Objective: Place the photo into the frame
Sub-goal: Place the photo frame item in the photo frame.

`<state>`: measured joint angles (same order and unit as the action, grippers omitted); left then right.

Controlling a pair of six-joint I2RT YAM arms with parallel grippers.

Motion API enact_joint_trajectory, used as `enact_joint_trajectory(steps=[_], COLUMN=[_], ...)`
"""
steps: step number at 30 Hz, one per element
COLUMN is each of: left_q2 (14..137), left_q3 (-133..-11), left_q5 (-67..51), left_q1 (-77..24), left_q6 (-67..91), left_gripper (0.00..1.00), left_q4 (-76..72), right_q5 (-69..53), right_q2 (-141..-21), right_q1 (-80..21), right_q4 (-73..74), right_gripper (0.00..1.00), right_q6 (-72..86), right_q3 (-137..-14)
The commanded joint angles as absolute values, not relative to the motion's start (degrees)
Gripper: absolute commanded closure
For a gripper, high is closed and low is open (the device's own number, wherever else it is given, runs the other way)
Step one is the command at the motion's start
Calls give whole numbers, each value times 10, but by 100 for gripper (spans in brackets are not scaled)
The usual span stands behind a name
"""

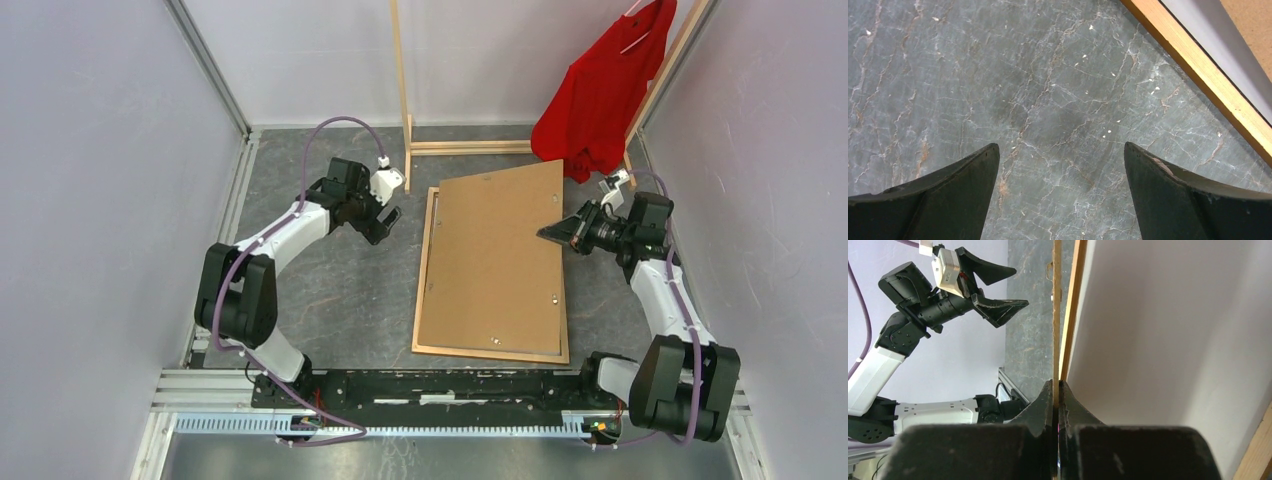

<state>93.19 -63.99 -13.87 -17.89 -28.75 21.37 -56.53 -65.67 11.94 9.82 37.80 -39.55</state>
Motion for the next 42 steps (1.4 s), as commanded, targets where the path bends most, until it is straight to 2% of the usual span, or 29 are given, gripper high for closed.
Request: enact_joint_trajectory(steps=[1,19,42], left_q2=[928,959,970], left_q3=[-627,-646,-647], left_q5=[-132,-94,-62], left_q1=[-194,-230,-254], left_q6=[-319,-322,-325], left_gripper=[0,0,0], left_q4=[181,185,198], right_q5=[-596,-619,-612], right_q2=[-673,-764,-805], right_q1=[128,133,125], right_q4=[97,71,18], right_gripper=[100,100,100], right_q6=[340,335,355], right_q3=[-431,-451,-441])
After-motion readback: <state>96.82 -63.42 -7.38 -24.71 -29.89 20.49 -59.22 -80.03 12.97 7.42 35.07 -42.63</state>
